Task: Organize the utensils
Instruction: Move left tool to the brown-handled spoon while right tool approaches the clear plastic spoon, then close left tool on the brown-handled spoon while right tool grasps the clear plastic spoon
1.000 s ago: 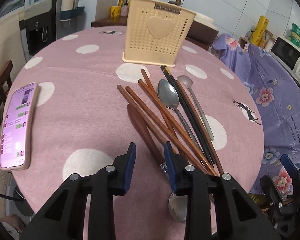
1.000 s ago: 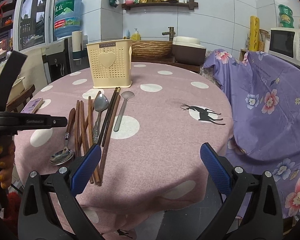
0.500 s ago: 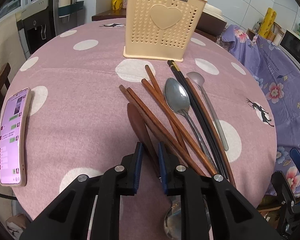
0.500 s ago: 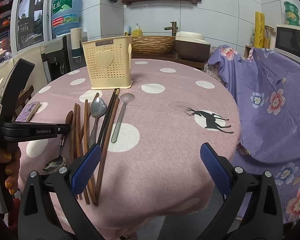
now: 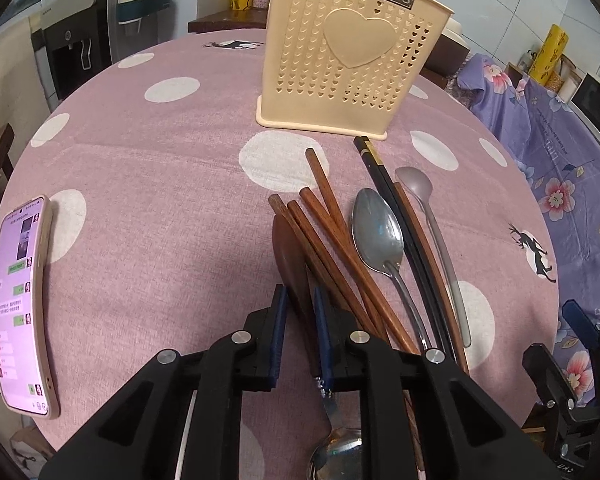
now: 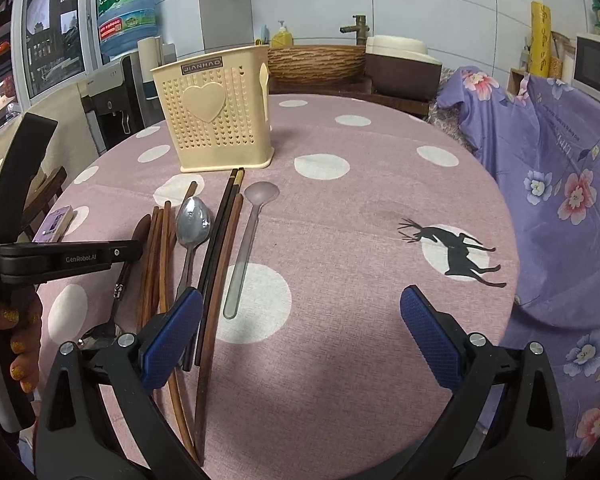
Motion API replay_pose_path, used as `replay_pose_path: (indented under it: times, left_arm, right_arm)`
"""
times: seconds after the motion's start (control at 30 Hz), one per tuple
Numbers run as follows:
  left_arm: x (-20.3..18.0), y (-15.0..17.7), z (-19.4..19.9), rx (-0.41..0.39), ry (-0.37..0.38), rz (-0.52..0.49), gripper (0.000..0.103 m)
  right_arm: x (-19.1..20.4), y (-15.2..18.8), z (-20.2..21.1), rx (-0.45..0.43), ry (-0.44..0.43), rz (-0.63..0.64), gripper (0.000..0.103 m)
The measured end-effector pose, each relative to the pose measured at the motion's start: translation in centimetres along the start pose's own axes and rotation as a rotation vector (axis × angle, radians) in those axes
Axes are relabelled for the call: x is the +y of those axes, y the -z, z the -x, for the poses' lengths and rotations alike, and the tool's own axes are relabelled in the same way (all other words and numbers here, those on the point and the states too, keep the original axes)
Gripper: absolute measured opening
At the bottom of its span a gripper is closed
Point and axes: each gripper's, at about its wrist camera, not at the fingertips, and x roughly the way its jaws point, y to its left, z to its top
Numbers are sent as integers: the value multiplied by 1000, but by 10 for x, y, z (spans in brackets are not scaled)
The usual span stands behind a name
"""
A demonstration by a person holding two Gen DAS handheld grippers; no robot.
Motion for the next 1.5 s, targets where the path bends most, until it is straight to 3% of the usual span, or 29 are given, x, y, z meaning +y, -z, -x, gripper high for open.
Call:
replay_pose_path:
  times: [0.27, 0.33, 0.37, 0.4, 0.47, 0.67, 0.87, 1.07, 1.27, 1.5]
  left_arm:
    - [-1, -14, -9, 11, -27, -5, 18]
    - [-1, -17, -9, 21, -35, -3, 28]
    - [-1, -17, -8, 16, -41, -8, 42]
    - [-1, -17, -9, 8, -50, -19, 48]
    - [0, -18, -11, 4, -53, -22, 50]
    - [1, -29, -16, 14, -50, -14, 46]
    - [-1, -29, -15, 9, -26, -27, 18]
    - [14, -26, -10, 8, -19, -14, 18]
    - [21, -28, -9, 9, -15, -9, 18]
    - [23, -30, -10, 16, -9, -12, 18]
  right_arm:
    - [-7, -10, -13, 27, 7, -22, 98]
    - [-8, -12, -14, 26, 8, -20, 98]
    - [-8, -14, -14, 25, 9, -18, 98]
    - [-8, -15, -15, 25, 11, -18, 98]
    - [-10, -17, -18, 30, 12, -24, 98]
    - [-10, -25, -26, 40, 4, -28, 98]
    - [-10, -38, -42, 73, -26, -41, 94]
    - [0, -56, -77, 157, -81, -48, 86]
    - [20, -75, -116, 223, -76, 9, 73]
    - [27, -91, -142, 281, -74, 23, 68]
